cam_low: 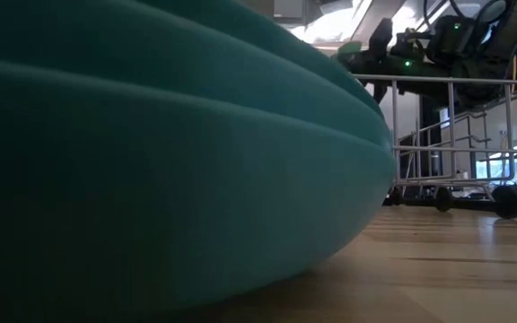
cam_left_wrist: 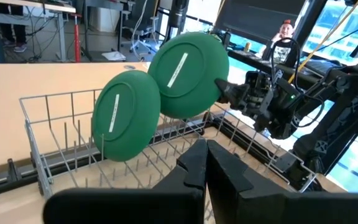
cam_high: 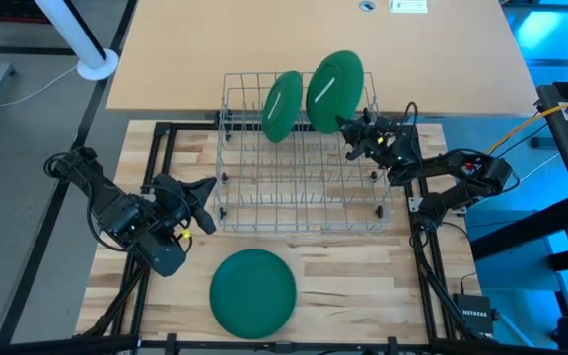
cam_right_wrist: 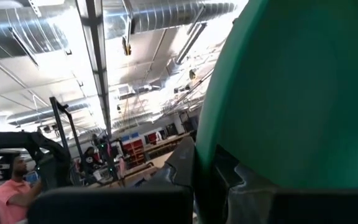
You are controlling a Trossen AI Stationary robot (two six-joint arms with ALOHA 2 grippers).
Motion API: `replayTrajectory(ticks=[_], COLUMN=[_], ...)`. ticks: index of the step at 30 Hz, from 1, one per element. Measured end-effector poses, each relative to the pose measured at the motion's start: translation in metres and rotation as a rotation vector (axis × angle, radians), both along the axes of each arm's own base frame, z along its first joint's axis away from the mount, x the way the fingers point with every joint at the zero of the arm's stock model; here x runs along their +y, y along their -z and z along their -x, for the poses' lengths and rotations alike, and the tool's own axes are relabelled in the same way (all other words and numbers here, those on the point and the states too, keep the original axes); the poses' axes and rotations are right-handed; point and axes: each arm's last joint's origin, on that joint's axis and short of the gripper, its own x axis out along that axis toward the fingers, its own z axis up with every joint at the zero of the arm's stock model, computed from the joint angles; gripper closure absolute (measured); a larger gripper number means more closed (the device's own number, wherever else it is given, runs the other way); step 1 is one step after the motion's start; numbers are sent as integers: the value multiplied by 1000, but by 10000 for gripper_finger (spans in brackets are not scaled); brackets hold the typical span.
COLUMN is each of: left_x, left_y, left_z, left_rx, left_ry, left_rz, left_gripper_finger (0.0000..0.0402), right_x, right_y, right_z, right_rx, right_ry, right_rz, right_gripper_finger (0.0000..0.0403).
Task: Sort dishes
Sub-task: Put the top green plate into the dish rack
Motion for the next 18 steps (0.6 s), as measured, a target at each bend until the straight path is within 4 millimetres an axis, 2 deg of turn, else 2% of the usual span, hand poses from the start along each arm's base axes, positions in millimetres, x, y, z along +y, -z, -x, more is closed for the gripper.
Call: replayTrajectory(ticks=[18], left_x=[0], left_y=[0], left_z=[0], left_rx=[5], left_ry=[4], left_rz=[6], left_gripper_finger=[401], right_x=[-4], right_y=[11], right_z=[-4], right_rx=[131], right_ry=[59], right_rz=[-23], right_gripper_finger=[391])
